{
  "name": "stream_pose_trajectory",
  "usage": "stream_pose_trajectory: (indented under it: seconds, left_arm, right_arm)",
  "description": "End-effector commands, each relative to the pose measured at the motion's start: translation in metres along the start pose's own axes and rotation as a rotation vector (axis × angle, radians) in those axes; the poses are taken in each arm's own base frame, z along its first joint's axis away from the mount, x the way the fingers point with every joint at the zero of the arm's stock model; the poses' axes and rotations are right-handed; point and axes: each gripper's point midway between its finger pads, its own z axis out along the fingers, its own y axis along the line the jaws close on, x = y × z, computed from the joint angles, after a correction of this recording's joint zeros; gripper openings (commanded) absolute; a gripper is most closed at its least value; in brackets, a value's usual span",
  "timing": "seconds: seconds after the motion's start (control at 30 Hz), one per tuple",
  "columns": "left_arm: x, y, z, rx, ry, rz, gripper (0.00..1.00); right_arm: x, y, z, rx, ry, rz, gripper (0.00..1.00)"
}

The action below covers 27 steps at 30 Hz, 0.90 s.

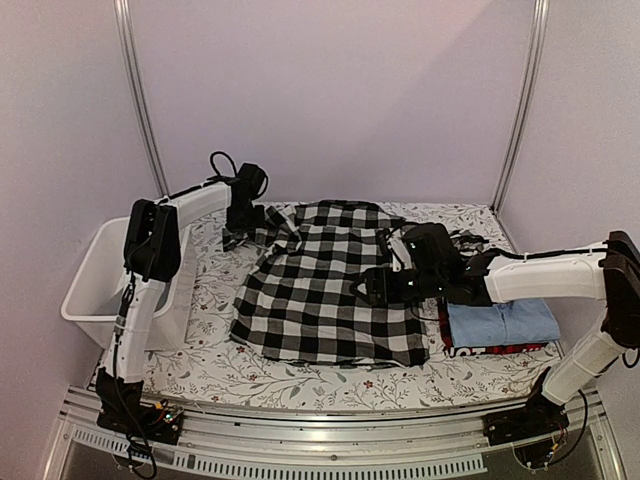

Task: Fold and stack the long sleeve shirts
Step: Pick up the sleeve from the corner of the board, then place the sleeve at the center of the board.

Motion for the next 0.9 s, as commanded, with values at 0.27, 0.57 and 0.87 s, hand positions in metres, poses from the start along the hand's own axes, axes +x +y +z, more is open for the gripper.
stream_pose_trajectory:
  seconds: [0.27,0.57,0.87]
  left_arm:
    - [-0.034,-0.096,-0.173,0.271,-0.253,0.303,0.00]
    - [0.101,-0.201,-0.185,0.539,-0.095,0.563,0.06]
    - [0.099,-0.182,-0.215,0.570,-0.089,0.412,0.48]
  right_arm:
    - [-0.051,-0.004,-0.027,0.124,-0.157,0.000,0.75]
    - [-0.073,-0.027,-0.048,0.257,-0.274,0.059,0.76]
    - [-0.080,-0.035,-0.026,0.265,-0.242,0.080,0.76]
